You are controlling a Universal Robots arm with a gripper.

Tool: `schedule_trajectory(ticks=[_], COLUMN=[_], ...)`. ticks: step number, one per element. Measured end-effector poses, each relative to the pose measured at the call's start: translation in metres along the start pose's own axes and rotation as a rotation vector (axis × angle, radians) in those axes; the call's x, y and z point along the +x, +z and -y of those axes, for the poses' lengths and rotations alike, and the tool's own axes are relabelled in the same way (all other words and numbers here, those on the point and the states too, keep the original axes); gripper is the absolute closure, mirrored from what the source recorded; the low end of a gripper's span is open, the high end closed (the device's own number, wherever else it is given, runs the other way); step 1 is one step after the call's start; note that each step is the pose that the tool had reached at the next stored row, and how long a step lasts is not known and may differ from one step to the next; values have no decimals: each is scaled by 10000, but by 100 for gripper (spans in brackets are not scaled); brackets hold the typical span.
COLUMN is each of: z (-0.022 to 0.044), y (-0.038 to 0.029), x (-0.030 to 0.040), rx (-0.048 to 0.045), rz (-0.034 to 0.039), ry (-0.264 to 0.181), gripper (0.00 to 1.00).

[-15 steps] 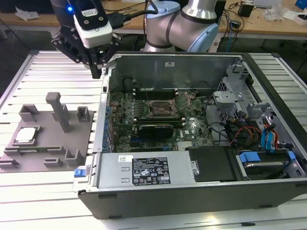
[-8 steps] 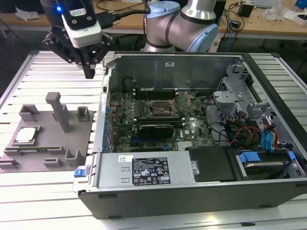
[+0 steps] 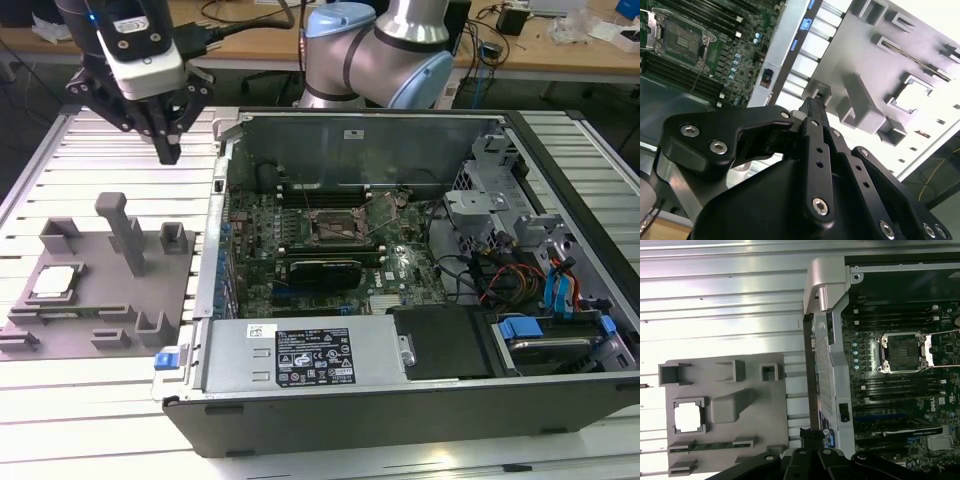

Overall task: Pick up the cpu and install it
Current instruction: 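Reach for the cpu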

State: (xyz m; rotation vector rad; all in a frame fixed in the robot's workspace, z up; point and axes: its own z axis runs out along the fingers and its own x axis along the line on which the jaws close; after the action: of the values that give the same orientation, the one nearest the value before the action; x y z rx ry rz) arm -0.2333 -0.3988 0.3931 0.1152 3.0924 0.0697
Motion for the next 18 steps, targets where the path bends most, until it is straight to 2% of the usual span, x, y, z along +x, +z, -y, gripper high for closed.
schedule_trajectory(ticks=[7,18], z=[17,45], y=[3,63], x=[226,554], rx=[-2,-2], rz=[29,33], ry=[-1,-3], gripper=[89,89])
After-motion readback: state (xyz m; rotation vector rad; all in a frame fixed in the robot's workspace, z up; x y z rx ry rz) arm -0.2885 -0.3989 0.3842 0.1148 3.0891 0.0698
